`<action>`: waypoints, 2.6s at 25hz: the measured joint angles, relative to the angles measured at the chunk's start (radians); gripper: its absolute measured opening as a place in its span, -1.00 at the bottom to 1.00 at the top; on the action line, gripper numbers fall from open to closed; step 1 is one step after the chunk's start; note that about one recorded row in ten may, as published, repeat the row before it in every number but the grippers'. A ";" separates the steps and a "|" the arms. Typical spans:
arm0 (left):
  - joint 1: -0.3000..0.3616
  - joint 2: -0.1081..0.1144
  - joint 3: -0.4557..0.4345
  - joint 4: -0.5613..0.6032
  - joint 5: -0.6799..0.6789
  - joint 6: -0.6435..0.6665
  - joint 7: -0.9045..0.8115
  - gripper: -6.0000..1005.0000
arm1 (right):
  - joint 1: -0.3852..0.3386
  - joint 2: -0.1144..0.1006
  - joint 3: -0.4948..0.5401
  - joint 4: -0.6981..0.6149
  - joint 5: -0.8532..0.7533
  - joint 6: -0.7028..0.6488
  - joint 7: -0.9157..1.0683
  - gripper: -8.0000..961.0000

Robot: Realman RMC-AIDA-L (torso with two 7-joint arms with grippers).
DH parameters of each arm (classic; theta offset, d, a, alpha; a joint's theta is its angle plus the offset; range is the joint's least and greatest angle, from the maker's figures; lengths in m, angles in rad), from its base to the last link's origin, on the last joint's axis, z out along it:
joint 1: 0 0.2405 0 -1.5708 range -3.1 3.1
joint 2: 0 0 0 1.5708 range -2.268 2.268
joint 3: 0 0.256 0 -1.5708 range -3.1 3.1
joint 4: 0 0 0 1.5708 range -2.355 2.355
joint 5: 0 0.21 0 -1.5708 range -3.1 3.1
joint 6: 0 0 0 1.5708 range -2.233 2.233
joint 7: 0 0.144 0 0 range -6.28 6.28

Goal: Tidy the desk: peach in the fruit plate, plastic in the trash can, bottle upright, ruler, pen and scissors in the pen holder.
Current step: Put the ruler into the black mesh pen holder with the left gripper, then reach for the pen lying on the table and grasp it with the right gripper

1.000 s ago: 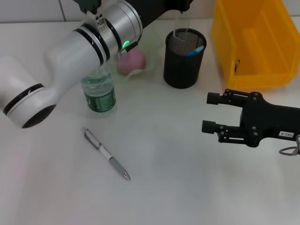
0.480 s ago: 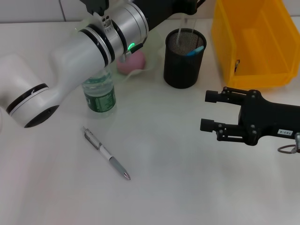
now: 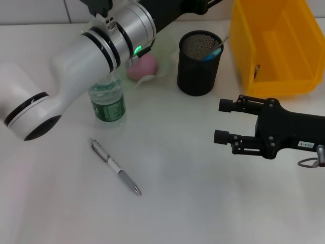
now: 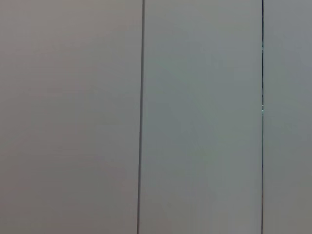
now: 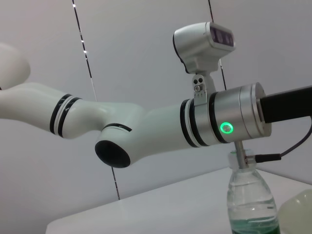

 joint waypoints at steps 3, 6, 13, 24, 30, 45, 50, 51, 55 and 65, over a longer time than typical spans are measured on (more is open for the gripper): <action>0.013 0.000 0.000 0.002 0.002 0.015 -0.001 0.47 | -0.005 -0.001 0.005 0.000 0.000 -0.007 0.000 0.57; 0.076 0.004 0.008 0.014 0.015 0.087 -0.012 0.57 | -0.011 -0.004 0.007 -0.002 0.000 -0.012 0.007 0.57; 0.233 0.024 -0.028 0.035 0.145 0.275 -0.106 0.56 | -0.033 -0.025 0.015 -0.010 0.011 -0.033 0.015 0.57; 0.350 0.130 -0.352 0.019 0.608 0.777 -0.583 0.56 | -0.033 -0.031 0.015 -0.010 0.014 -0.030 0.023 0.57; 0.323 0.182 -0.642 0.033 1.180 0.830 -0.933 0.56 | -0.042 -0.034 0.013 -0.017 0.011 -0.032 0.025 0.57; 0.305 0.156 -0.926 0.296 1.828 0.933 -1.183 0.56 | -0.073 -0.063 0.003 -0.050 -0.038 -0.046 0.090 0.57; 0.295 0.118 -0.950 0.430 2.003 0.972 -1.290 0.56 | -0.083 -0.063 0.003 -0.056 -0.043 -0.039 0.091 0.57; 0.294 0.112 -0.954 0.454 2.023 0.977 -1.306 0.56 | -0.083 -0.063 0.003 -0.056 -0.043 -0.039 0.091 0.57; 0.294 0.098 -0.961 0.501 2.062 0.984 -1.357 0.56 | -0.084 -0.063 0.006 -0.058 -0.044 -0.038 0.089 0.57; 0.259 0.104 -0.978 0.626 2.114 1.030 -2.002 0.56 | -0.096 -0.063 0.009 -0.095 -0.045 -0.037 0.084 0.57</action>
